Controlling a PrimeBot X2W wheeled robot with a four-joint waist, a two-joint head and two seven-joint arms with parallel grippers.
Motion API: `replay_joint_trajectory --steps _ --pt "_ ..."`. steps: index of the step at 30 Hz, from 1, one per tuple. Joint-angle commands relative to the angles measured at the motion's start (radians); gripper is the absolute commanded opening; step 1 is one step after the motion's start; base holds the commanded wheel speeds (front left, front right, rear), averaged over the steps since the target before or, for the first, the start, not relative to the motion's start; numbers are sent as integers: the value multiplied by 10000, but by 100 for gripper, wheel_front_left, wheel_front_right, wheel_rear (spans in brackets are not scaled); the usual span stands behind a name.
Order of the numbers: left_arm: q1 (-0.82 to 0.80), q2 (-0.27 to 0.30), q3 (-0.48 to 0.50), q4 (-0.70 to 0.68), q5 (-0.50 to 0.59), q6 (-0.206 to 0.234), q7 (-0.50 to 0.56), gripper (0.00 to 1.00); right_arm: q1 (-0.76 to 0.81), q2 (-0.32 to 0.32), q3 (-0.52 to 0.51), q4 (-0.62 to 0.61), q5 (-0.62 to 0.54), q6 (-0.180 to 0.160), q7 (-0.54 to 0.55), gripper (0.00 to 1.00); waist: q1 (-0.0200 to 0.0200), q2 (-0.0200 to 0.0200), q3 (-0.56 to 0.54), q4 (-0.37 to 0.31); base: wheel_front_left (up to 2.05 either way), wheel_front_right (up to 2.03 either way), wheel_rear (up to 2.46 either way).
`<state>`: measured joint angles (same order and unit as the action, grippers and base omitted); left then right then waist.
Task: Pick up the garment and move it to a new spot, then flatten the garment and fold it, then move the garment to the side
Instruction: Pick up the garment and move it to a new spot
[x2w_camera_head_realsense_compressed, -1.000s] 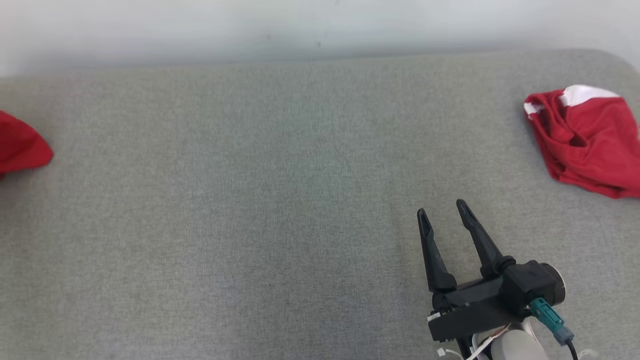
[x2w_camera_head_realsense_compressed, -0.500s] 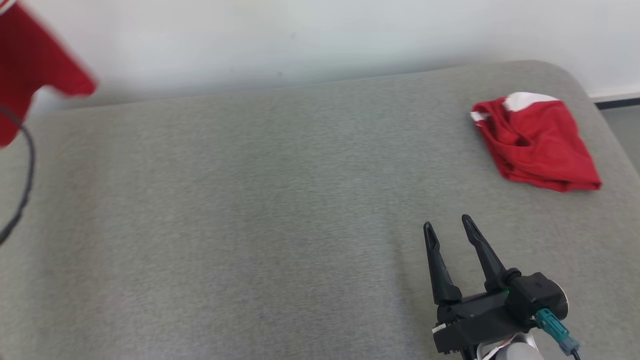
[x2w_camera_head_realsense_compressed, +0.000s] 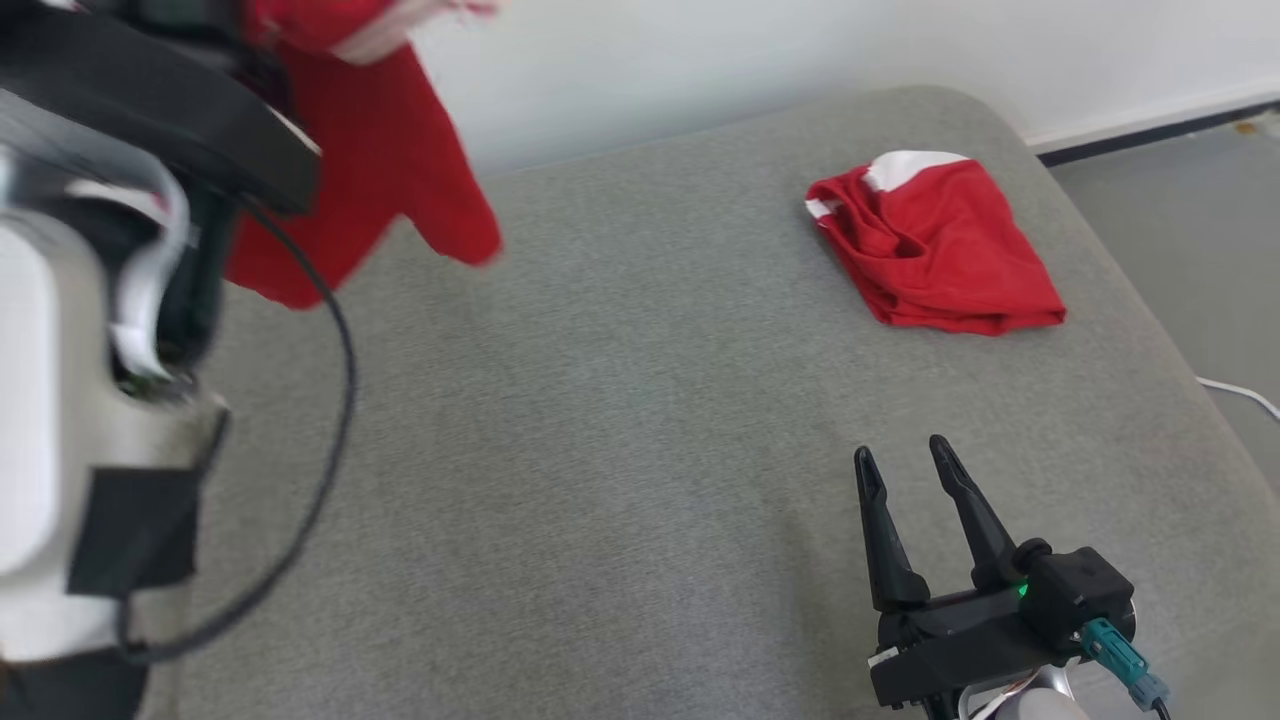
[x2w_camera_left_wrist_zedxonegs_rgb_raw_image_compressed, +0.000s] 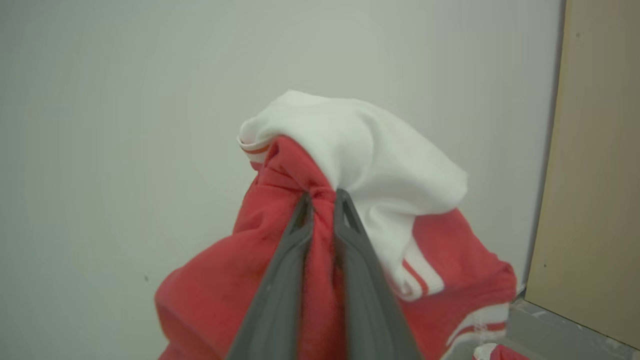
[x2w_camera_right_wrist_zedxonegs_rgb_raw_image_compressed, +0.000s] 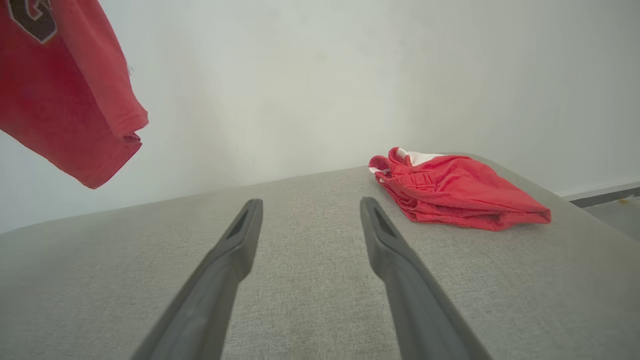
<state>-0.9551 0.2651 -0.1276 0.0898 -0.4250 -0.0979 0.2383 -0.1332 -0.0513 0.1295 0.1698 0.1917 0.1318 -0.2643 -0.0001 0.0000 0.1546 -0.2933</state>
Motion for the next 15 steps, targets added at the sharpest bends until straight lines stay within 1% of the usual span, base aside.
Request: replay_joint_trajectory --steps 1,6,8,10,12,13,15 --pt "398 -127 -209 -255 49 -40 14 0 134 17 -43 -6 16 -19 -17 100 1 0 125 -366 0 0 0" --pt "1594 -569 -797 -840 -19 28 13 0 234 18 -209 38 -69 -19 -17 100 1 0 145 -465 0 0 0" --pt "2203 -595 -1045 -1036 92 64 5 0 287 17 -290 49 -101 -19 -17 100 1 0 152 -415 0 0 0" --pt "2850 -772 -1214 -1198 -17 122 -66 0 334 20 -344 71 -135 -19 -17 100 1 0 156 -308 0 0 0" --pt "3161 -826 -1267 -1252 -83 187 -102 0 338 20 -371 81 -170 -19 -17 100 1 0 161 -239 0 0 0" --pt "3790 -924 -1336 -1266 -191 253 -197 0 333 15 -419 110 -188 -19 -17 100 1 0 169 -76 0 0 0" --pt "4438 -1004 -1369 -1094 -370 305 -313 0 324 18 -390 165 -233 -19 -17 100 1 0 165 78 0 0 0"
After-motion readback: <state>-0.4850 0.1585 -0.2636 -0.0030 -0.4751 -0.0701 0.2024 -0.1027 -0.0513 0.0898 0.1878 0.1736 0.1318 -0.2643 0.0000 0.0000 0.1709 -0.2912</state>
